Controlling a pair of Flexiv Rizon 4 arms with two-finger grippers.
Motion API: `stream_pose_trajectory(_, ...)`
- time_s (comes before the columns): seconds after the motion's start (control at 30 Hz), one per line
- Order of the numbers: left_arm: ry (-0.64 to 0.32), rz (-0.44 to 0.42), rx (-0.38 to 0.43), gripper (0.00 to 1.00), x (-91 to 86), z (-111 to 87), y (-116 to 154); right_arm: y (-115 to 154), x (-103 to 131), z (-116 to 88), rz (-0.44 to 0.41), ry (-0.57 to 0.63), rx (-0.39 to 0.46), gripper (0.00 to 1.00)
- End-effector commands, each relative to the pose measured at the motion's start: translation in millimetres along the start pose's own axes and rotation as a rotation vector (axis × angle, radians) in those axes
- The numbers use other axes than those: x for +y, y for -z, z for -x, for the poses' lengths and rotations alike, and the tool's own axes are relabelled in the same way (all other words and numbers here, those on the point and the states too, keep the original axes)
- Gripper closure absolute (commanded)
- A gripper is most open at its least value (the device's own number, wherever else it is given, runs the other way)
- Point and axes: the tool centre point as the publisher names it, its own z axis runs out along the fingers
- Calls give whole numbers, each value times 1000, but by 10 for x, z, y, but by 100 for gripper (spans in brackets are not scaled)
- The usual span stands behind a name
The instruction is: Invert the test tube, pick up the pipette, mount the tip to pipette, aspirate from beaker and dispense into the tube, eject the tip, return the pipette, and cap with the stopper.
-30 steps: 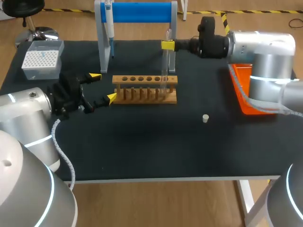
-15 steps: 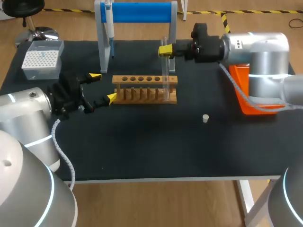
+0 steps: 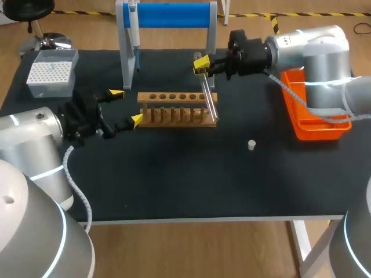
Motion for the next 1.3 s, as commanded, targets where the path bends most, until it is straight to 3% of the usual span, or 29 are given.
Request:
stream_pose_trajectory(0.03,-1,1,-5,0,2,-12,-7,10,15,26,0,-14,4,100)
stream_pose_trajectory(0.63,-1,1,-5,0,2,-12,-7,-15,14,26,39,-188,66,100)
stream_pose_trajectory(1.3,-1,1,-5,0,2,-12,-7,-10,-13,54,39,-241,40,100)
